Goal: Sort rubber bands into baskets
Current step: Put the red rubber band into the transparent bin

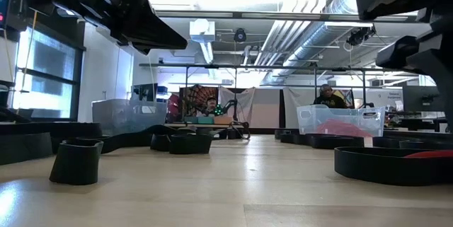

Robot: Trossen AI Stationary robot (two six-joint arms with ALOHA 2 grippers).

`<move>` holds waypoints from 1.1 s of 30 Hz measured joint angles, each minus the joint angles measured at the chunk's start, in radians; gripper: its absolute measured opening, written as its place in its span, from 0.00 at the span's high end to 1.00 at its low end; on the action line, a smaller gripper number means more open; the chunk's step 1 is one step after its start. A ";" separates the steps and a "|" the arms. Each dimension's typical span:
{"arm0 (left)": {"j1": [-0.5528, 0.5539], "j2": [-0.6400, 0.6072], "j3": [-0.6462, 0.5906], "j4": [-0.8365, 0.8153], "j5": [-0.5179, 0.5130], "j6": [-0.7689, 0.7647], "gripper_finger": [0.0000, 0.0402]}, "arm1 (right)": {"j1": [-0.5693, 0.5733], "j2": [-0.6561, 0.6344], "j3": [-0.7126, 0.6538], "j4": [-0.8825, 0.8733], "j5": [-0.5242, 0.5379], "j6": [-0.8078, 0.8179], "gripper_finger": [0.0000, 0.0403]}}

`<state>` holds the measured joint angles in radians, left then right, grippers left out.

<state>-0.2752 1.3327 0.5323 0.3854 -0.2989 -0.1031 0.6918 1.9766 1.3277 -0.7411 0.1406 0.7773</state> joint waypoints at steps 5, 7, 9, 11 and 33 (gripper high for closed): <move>0.000 0.000 0.000 0.000 0.000 -0.001 0.99 | 0.000 -0.004 0.000 -0.011 0.000 -0.006 0.98; 0.000 0.000 0.000 0.000 0.000 -0.001 0.99 | 0.000 -0.006 0.000 -0.011 0.000 -0.003 0.98; 0.000 0.000 0.000 0.000 0.000 -0.008 0.99 | 0.000 -0.008 0.007 -0.023 -0.004 -0.003 0.99; 0.000 0.000 0.000 0.000 0.000 -0.008 0.99 | 0.001 -0.008 0.029 -0.048 -0.004 -0.014 0.99; 0.000 0.000 0.000 0.000 0.000 -0.009 0.99 | 0.000 -0.009 0.283 -0.362 0.064 -0.071 1.00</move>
<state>-0.2753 1.3327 0.5323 0.3855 -0.2989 -0.1120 0.6918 1.9675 1.6104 -1.1033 0.2051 0.7059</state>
